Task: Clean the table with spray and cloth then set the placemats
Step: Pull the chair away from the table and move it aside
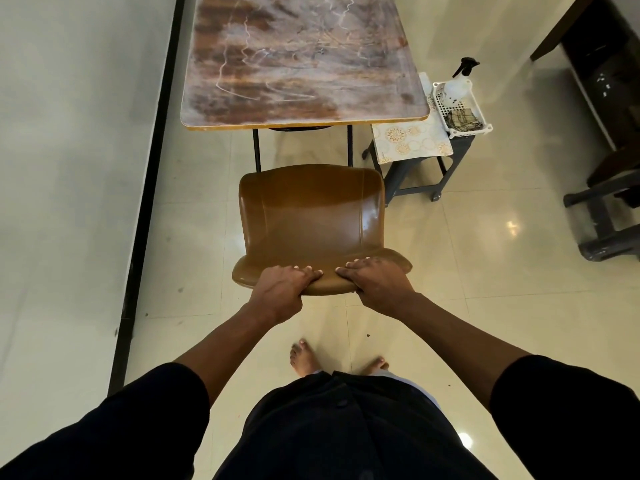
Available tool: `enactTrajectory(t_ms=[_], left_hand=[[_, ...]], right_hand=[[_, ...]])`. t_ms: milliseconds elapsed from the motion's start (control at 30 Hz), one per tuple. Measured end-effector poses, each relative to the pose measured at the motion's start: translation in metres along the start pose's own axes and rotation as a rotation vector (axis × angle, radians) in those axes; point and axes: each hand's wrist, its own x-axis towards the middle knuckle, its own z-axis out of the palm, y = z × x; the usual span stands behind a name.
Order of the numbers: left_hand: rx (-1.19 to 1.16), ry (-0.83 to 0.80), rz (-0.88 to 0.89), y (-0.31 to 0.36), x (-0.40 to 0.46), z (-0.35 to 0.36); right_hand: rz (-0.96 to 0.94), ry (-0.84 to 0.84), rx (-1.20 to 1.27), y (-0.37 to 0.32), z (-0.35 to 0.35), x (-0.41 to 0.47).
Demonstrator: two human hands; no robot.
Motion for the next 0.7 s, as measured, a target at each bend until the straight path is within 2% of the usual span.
enactTrajectory(t_ms=[400, 567, 700], left_hand=[[0.006, -0.021, 0.018, -0.004, -0.002, -0.001], [-0.049, -0.069, 0.007, -0.005, 0.001, -0.007], [-0.133, -0.168, -0.010, -0.001, 0.008, -0.017]], right_hand=[[0.017, -0.002, 0.020, 0.001, 0.000, 0.000], [0.028, -0.083, 0.077, 0.004, -0.005, 0.002], [0.064, -0.158, 0.238, 0.010, -0.014, 0.001]])
